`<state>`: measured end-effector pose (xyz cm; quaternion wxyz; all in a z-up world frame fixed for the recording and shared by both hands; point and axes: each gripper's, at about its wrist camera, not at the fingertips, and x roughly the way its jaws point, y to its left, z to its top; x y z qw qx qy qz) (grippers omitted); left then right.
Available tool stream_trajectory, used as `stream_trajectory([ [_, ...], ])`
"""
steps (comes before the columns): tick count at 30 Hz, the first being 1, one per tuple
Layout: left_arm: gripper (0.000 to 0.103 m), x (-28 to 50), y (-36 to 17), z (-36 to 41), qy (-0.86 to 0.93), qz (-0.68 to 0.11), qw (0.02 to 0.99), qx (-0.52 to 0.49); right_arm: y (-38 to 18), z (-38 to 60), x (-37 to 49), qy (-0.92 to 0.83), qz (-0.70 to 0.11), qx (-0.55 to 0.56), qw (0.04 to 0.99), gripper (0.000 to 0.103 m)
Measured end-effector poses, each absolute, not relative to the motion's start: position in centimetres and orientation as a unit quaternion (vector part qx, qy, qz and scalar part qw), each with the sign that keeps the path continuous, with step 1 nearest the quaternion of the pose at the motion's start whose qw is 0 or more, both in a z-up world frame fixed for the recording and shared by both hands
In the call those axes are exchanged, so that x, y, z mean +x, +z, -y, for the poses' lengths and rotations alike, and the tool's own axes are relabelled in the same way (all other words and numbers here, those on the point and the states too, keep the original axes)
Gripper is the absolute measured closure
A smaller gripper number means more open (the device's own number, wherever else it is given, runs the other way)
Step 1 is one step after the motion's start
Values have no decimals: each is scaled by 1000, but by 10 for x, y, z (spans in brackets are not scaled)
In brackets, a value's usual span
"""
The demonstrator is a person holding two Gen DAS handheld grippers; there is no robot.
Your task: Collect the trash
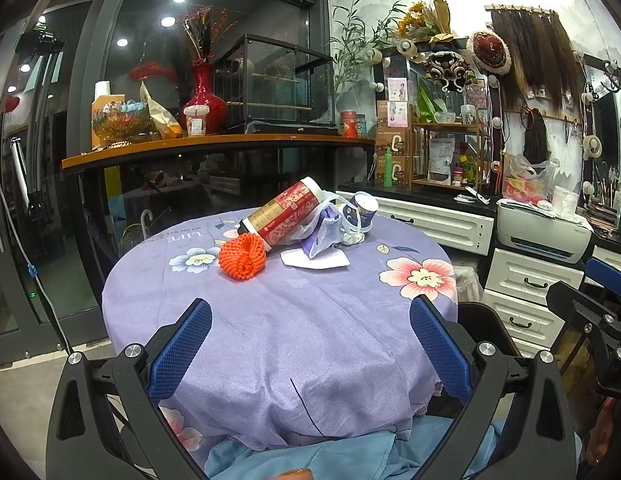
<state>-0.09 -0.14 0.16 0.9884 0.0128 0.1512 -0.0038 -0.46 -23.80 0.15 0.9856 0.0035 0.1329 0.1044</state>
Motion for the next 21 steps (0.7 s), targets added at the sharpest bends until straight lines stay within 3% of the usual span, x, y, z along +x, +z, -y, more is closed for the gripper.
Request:
stream_trajectory([
  [21,5,1,-1,1,-2,-150,989,13,0,235,-6,105,-132,4,986,5],
])
